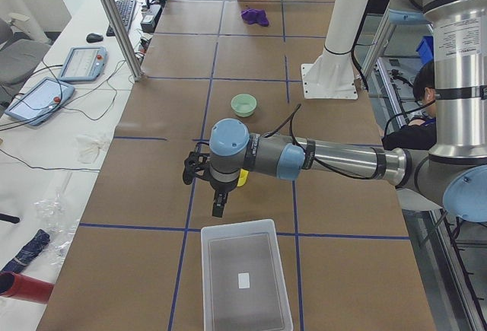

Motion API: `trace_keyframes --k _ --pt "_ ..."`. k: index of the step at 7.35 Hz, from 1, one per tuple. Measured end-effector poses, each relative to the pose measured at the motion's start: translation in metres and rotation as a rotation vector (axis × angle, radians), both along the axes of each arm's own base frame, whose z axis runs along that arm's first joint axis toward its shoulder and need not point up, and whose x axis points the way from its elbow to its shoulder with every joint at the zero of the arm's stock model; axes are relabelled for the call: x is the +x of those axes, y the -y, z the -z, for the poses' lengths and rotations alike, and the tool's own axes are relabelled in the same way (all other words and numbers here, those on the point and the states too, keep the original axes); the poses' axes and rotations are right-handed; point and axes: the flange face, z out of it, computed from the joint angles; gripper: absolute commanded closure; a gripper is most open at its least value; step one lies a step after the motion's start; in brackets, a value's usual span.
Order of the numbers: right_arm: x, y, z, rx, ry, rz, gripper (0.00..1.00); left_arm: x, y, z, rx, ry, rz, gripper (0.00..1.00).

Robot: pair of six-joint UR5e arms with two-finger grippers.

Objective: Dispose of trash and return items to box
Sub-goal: 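Move the left gripper toward the yellow cup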

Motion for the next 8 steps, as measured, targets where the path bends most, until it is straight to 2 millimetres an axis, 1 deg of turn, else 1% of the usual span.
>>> trace_keyframes --k 1,3,4,5,6,7,8 --pt "-0.002 0.009 0.010 0.020 0.022 -0.001 0.00 0.007 0.008 0.008 0.045 -0.003 -0.015 0.00" --pt "-0.003 0.035 0.035 0.093 0.046 0.000 0.00 0.019 0.047 0.028 0.163 -0.011 -0.033 0.00" --pt "-0.004 0.041 0.043 0.149 0.059 0.000 0.00 0.022 0.061 0.043 0.254 -0.016 -0.038 0.00" --pt "-0.004 0.044 0.045 0.187 0.067 -0.006 0.00 0.025 0.068 0.056 0.382 -0.022 -0.042 0.00" --pt "-0.004 0.044 0.044 0.204 0.071 -0.012 0.00 0.026 0.066 0.058 0.497 -0.034 -0.035 0.00" --pt "-0.004 0.044 0.042 0.211 0.073 -0.015 0.00 0.031 0.057 0.057 0.570 -0.058 -0.019 0.00" --pt "-0.004 0.043 0.040 0.215 0.076 -0.015 0.00 0.051 0.048 0.059 0.623 -0.095 -0.031 0.00"
